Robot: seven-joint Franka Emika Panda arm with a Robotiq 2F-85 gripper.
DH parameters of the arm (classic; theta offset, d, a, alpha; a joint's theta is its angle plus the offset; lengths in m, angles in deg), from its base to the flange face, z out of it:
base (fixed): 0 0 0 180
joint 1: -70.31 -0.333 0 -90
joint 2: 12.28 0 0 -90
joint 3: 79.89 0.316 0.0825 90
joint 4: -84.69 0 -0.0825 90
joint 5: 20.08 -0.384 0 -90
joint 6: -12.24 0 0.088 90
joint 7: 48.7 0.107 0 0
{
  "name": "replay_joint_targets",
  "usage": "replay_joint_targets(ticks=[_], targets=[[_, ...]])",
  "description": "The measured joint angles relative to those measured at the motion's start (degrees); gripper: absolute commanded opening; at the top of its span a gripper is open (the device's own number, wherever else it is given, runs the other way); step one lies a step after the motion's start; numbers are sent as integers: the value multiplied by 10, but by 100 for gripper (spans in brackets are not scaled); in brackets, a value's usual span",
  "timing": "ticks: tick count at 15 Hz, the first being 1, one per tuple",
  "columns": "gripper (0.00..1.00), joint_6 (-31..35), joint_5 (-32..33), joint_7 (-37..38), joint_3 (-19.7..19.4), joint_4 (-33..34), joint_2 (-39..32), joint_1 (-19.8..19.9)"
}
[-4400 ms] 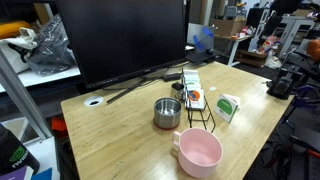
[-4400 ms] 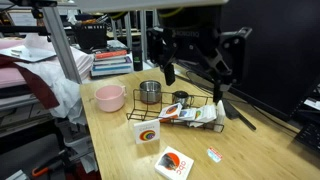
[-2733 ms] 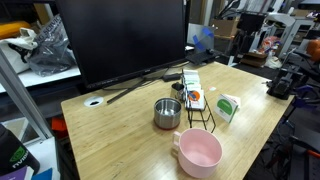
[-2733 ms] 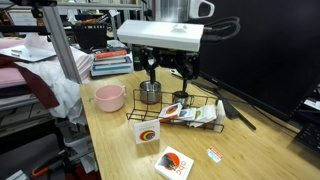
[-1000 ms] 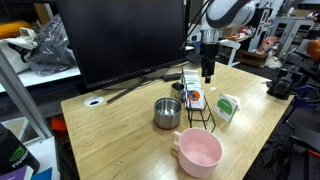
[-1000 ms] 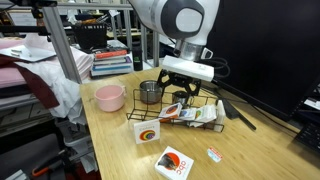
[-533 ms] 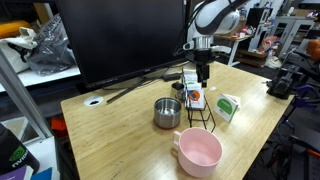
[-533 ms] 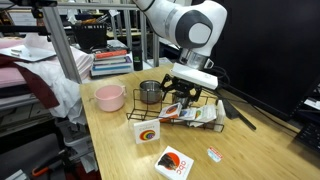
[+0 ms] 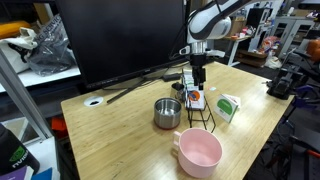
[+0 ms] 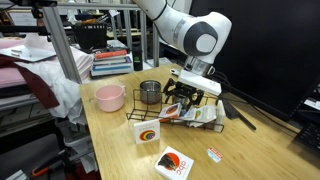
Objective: Remove the white and orange book from the rack and put it on the table
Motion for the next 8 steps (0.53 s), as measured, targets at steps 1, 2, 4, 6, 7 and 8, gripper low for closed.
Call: replay_joint_targets(ticks=[1,2,4,6,7,8], targets=[[100,-1,0,-1,2,4,-5,1],[100,-2,0,-2,3,9,-9,2],[100,-3,0,-4,4,16,-18,2],[100,-4,0,-7,4,23,-27,2],[100,-4,0,-8,6,26,-32,3],[100,-4,0,-10,7,29,-36,3]])
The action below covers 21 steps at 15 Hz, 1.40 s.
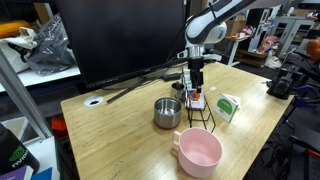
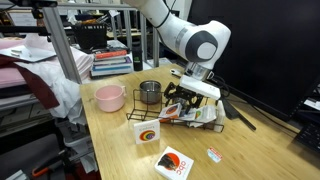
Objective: Remove the white and orange book from the rack and put it on the table
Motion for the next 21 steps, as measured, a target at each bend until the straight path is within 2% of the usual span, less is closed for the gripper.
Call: replay_joint_targets(ticks=[12,14,16,17,21], targets=[[98,-29,0,-12,5,10,-12,2],[91,-35,0,-14,5,10,-13,3],[66,-40,0,-16,5,10,-13,5],[65,-41,0,-16,5,10,-13,6],[37,-41,-2,-16,6,10,-15,6]])
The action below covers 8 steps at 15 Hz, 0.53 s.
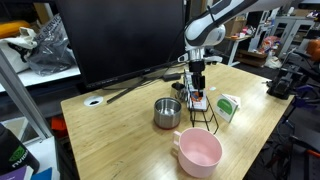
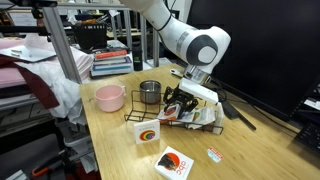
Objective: Remove the white and orange book from the rack and put it on the table
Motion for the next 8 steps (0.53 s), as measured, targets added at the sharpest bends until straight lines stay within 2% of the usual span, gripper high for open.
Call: replay_joint_targets(ticks=[3,5,7,8], targets=[[15,0,-5,0,1,2,-5,0],[5,-1,-9,0,1,6,-5,1],[6,-4,-13,0,1,10,0,1],[2,-3,-13,0,1,10,4,1]])
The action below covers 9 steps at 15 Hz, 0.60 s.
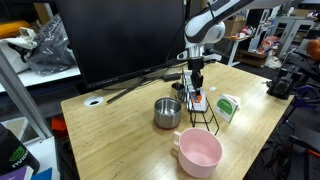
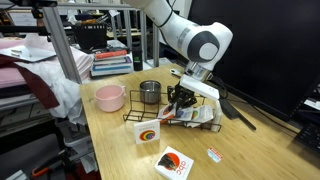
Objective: Remove the white and orange book from the rack and put it on the table
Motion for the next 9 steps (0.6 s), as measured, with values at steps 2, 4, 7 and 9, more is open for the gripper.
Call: replay_joint_targets(ticks=[2,4,7,9], targets=[[1,0,0,0,0,-1,11,0],[4,1,0,0,0,-6,28,1],[4,2,0,0,-3,-23,58,2],[4,4,0,0,-4,-39,80,4]])
